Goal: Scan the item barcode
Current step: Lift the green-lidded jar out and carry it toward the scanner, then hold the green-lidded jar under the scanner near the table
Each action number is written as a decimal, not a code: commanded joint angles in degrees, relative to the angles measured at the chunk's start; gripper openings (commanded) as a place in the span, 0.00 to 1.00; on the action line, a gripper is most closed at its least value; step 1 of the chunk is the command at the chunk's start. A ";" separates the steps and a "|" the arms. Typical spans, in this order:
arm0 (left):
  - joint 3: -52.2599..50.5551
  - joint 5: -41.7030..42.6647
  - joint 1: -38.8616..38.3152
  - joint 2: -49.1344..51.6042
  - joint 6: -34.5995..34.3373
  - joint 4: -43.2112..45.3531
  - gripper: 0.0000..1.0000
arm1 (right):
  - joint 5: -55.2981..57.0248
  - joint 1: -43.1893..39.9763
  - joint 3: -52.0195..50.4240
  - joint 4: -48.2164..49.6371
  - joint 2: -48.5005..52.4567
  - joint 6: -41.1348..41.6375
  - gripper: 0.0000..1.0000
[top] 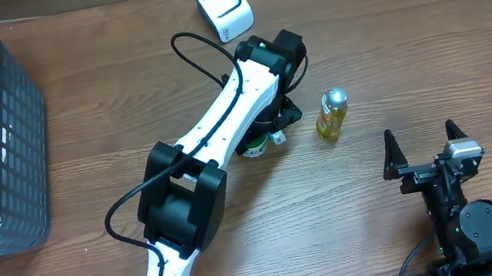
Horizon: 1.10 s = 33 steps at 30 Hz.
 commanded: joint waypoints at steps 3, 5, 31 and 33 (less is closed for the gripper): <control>0.50 -1.31 2.34 -4.20 15.45 0.94 1.00 | 0.33 0.20 -0.57 0.22 -0.26 -0.24 1.00; 0.57 -1.29 2.86 -5.05 19.50 1.73 1.00 | 0.31 0.20 -0.57 0.22 -0.26 -0.24 1.00; -1.31 10.67 6.67 -10.62 57.18 3.37 0.95 | 0.31 0.20 -0.57 0.22 -0.26 -0.24 1.00; -2.67 10.67 6.54 -10.62 57.18 3.91 0.95 | 0.33 0.20 -0.57 0.22 -0.26 -0.24 1.00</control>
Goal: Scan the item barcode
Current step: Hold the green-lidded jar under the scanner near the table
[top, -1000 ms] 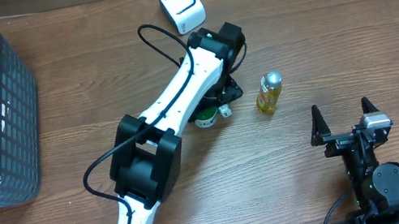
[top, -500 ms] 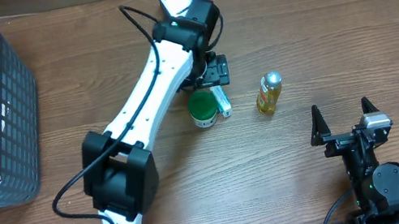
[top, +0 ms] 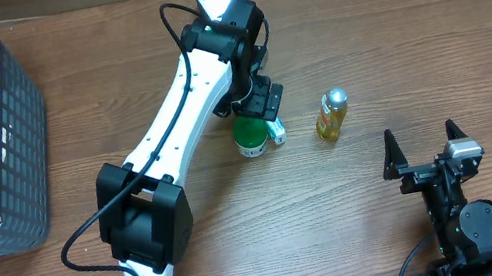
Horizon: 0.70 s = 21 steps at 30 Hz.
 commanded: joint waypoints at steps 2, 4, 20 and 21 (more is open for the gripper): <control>-4.02 1.22 -0.42 -1.49 3.34 1.42 0.95 | 0.33 0.20 -0.57 0.24 -0.26 -0.26 1.00; -5.97 1.25 -0.57 -1.49 3.32 2.80 0.95 | 0.33 0.20 -0.57 0.24 -0.26 -0.26 1.00; -9.11 1.22 -0.94 -1.36 -0.39 5.68 0.80 | 0.33 0.20 -0.57 0.24 -0.26 -0.26 1.00; -9.11 1.22 -0.94 -1.29 -0.37 5.68 0.80 | 0.35 0.20 -0.57 0.24 -0.26 -0.26 1.00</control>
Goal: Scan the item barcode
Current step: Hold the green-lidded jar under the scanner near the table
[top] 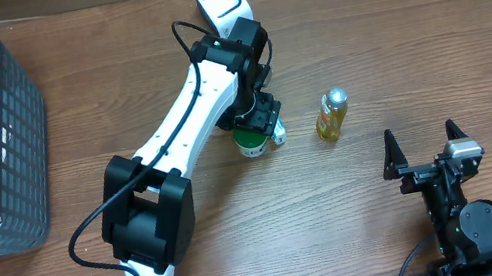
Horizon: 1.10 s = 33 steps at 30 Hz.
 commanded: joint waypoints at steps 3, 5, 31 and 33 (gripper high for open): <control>-0.98 0.83 -0.63 -1.27 -1.05 0.24 0.79 | 0.35 0.20 -0.57 0.22 -0.26 -0.26 1.00; -1.81 0.81 -1.11 -1.27 -1.07 0.26 0.77 | 0.35 0.20 -0.57 0.22 -0.26 -0.26 1.00; -2.89 -16.55 -1.22 -1.27 -22.73 1.92 0.67 | 0.33 0.20 -0.57 0.22 -0.26 -0.26 1.00; -2.89 -16.52 -1.22 -1.27 -22.60 2.51 0.69 | 0.35 0.20 -0.57 0.22 -0.26 -0.26 1.00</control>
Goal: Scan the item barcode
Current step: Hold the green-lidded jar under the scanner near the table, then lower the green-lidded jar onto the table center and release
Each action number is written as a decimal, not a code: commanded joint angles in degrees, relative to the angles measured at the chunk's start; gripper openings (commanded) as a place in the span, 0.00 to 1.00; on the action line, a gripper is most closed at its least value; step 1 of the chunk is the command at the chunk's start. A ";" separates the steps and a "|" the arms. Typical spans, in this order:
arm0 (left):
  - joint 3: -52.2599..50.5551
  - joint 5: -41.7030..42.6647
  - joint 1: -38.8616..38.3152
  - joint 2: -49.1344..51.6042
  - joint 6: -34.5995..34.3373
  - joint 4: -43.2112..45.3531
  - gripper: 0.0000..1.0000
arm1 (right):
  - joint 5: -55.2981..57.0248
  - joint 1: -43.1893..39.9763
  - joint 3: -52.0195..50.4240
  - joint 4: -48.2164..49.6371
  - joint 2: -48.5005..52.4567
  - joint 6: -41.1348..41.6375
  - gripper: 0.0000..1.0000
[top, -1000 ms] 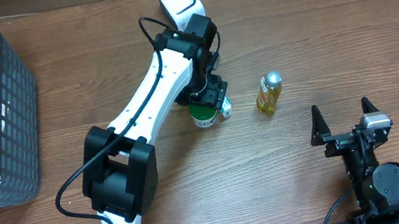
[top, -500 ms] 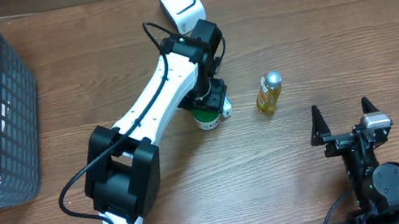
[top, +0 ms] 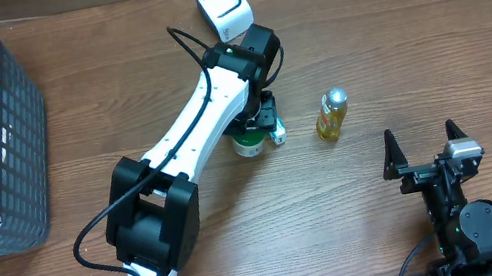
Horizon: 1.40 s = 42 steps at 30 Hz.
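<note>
The item is a small round container with a green lid point(top: 245, 143), standing mid-table. My left gripper point(top: 262, 123) hangs right over it and hides its right side; the overhead view does not show whether the jaws are open or shut. The white barcode scanner point(top: 222, 4) stands at the table's far edge, just beyond the left wrist. Parked near the front right, my right gripper point(top: 424, 149) is open with nothing between its fingers.
A small yellow bottle with a silver cap point(top: 331, 113) lies right of the green item. A grey mesh basket point(top: 16, 128) holding packaged goods fills the far left. The left arm point(top: 193, 127) stretches diagonally across the table's middle.
My left gripper has shifted slightly toward the near left and now covers more of the green lid. The green-lidded item, the bottle and the right arm have not moved.
At first my left arm reached farther right, its gripper covering the green-lidded item. Then the wrist stood nearer the scanner with the whole lid showing. After that the gripper edged back over the lid, and now it hides most of it.
</note>
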 commanded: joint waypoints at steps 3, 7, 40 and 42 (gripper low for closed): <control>-0.66 -5.20 0.79 -0.72 -1.97 0.76 0.71 | 0.31 0.20 -0.57 0.24 -0.26 -0.26 1.00; -0.66 -3.67 0.79 -0.72 -1.97 0.79 0.71 | 0.33 0.20 -0.57 0.24 -0.26 -0.26 1.00; -0.68 2.32 -0.09 -0.72 1.86 2.64 0.73 | 0.33 0.20 -0.57 0.24 -0.26 -0.26 1.00; -0.68 2.32 -0.09 -0.72 2.14 2.71 0.73 | 0.31 0.20 -0.57 0.24 -0.26 -0.26 1.00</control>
